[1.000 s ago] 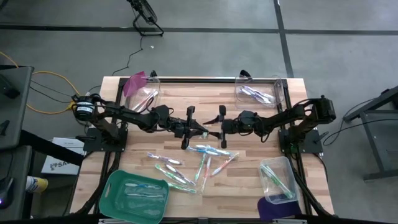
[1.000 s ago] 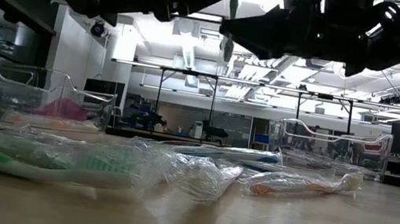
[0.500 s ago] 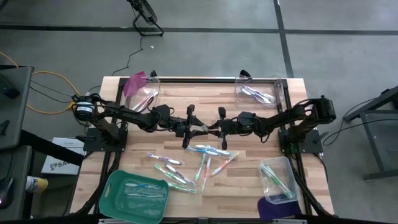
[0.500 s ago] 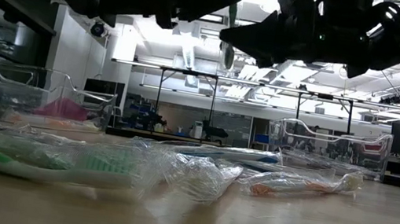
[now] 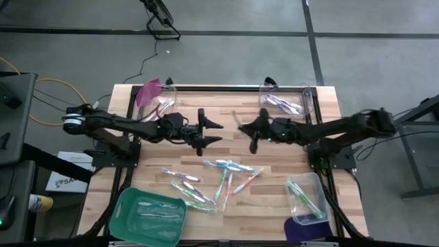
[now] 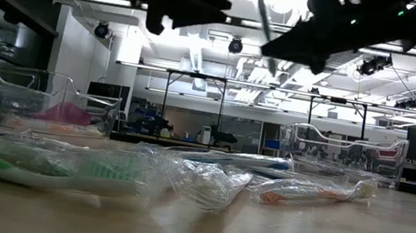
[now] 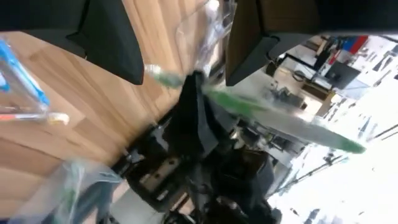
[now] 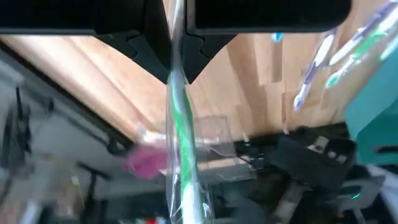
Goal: Pick & Place Toothbrushes
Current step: Put the green toothbrush into the white bin
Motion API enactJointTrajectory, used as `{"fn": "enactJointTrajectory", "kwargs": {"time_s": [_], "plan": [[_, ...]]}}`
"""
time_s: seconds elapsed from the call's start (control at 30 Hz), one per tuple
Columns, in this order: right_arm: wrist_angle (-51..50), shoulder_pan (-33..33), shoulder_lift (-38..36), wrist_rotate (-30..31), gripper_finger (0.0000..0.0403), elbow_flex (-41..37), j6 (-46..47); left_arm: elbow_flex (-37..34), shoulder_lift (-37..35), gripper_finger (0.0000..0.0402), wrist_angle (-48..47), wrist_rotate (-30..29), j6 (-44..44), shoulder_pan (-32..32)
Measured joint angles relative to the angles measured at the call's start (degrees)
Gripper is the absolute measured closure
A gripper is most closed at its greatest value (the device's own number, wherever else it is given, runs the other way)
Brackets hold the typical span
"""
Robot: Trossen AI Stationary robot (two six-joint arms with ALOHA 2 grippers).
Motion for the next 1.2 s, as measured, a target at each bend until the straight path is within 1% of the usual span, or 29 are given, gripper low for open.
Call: {"fn": "enactJointTrajectory", "kwargs": {"time_s": [0.1,0.27,0.33,0.43,0.53,0.63,0.8,0.93,1.1,1.2], "plan": [[-9.8,0.6,-6.6,0.6,0.0389,0.0,6.4,0.1,-2.7,0.0181,-4.7,-0.7,0.8,0.0],[-24.2,3.3,-17.2,-0.4,0.039,0.0,18.2,0.1,-4.5,0.0181,-8.4,-0.8,0.9,0.0],[-29.6,4.9,-20.7,-2.6,0.039,0.0,23.6,0.1,-4.5,0.0181,-8.4,-1.1,1.0,0.0],[-35.9,7.4,-24.9,-7.5,0.039,0.0,31.8,0.1,-4.5,0.0181,-8.6,-1.8,1.6,0.0],[-39.8,10.1,-27.7,-12.5,0.039,0.0,39.2,0.1,-4.5,0.0181,-8.5,-1.9,2.5,0.0],[-41.2,13.1,-28.8,-16.2,0.039,0.0,46.3,0.1,-4.5,0.0181,-8.5,-1.8,2.5,0.0],[-43.8,17.4,-28.6,-22.4,0.039,0.0,57.9,0.1,-4.5,0.0181,-8.3,-1.8,2.4,0.0],[-48.6,21.3,-28.4,-27.2,0.039,0.0,66.8,0.1,-4.5,0.0181,-8.3,-1.8,2.4,0.0],[-54.4,26.8,-28.4,-31.9,0.039,0.0,78.3,0.1,-4.5,0.0181,-8.4,-1.8,2.4,0.0],[-56.9,30.6,-28.3,-32.8,0.039,0.0,84.7,0.1,-4.5,0.0181,-8.6,-1.8,2.4,0.0]]}}
